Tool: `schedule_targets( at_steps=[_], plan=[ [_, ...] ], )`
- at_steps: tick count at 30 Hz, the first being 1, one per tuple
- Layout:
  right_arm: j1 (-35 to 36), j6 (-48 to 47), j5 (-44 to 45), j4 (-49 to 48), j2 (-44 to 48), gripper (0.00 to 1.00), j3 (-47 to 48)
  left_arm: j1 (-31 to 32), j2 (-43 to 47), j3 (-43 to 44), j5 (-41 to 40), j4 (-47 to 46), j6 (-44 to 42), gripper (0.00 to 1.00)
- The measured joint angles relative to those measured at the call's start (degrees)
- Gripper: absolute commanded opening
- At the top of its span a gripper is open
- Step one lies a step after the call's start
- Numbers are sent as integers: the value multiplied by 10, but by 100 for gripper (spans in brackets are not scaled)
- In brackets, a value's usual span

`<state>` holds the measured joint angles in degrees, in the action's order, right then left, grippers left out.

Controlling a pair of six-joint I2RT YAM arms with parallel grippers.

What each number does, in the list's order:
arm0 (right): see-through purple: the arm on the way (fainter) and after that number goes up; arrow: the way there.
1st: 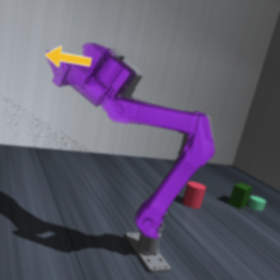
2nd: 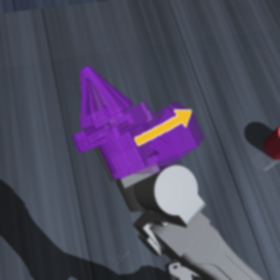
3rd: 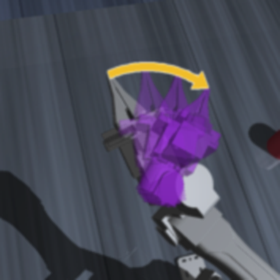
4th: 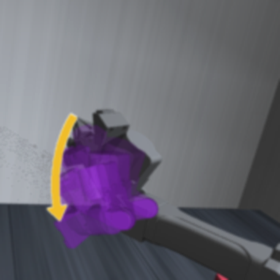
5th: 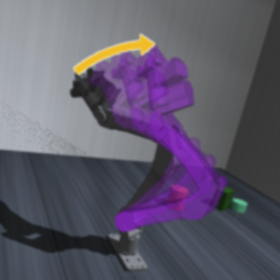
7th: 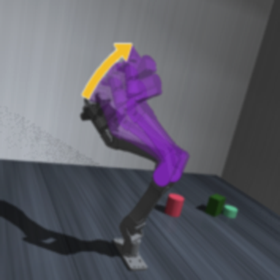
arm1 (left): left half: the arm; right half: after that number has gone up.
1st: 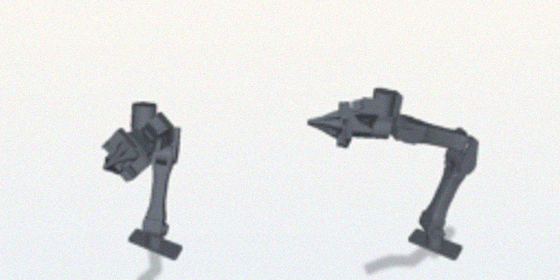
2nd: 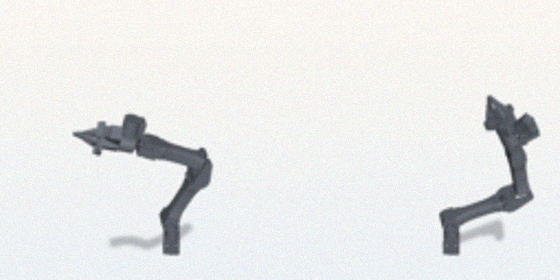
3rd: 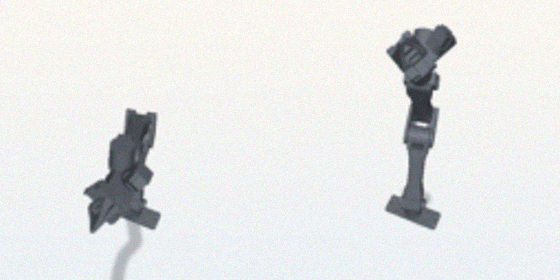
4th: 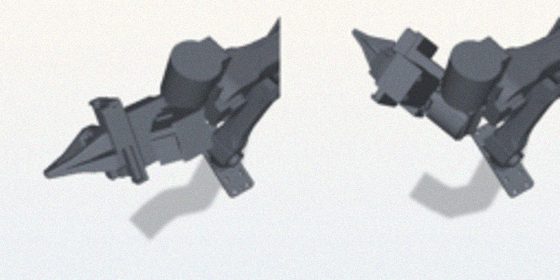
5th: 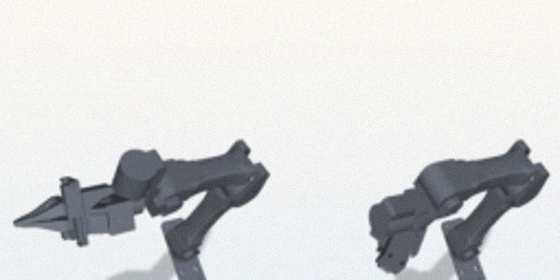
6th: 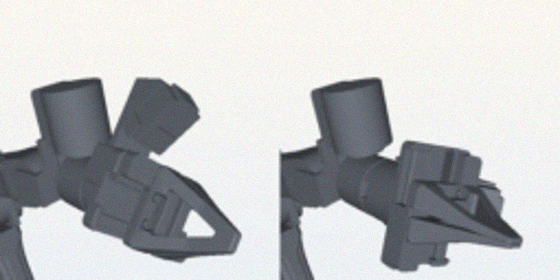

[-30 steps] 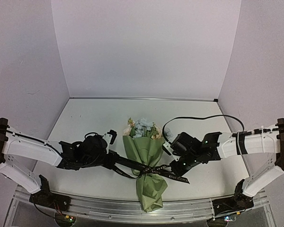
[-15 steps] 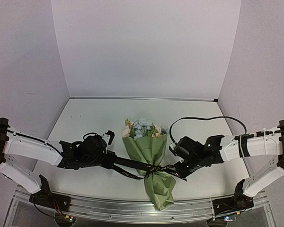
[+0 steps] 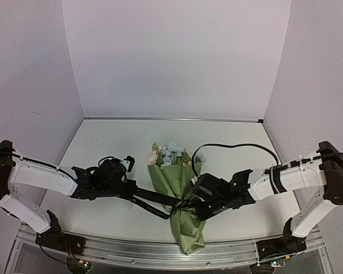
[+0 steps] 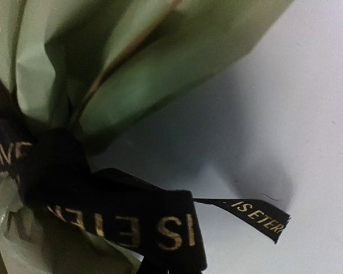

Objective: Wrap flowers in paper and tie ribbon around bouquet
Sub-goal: Cross the half-tied ribbon over the folded bouquet.

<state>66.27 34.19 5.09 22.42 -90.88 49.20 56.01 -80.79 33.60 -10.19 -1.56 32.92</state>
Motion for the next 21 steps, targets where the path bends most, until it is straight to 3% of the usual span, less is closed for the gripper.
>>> schedule_targets(
  at_steps=[9, 18, 21],
  plan=[
    [5, 44, -14, -56, -69, 0, 98, -60, -2, 1, 38, 0, -23, 0],
    [5, -5, -29, -43, -31, 45, 44, -66, -2, 10, 74, -2, -44, 0],
    [5, -46, -34, -15, 7, 55, 28, -66, -2, 10, 81, -2, -45, 0]
  ],
)
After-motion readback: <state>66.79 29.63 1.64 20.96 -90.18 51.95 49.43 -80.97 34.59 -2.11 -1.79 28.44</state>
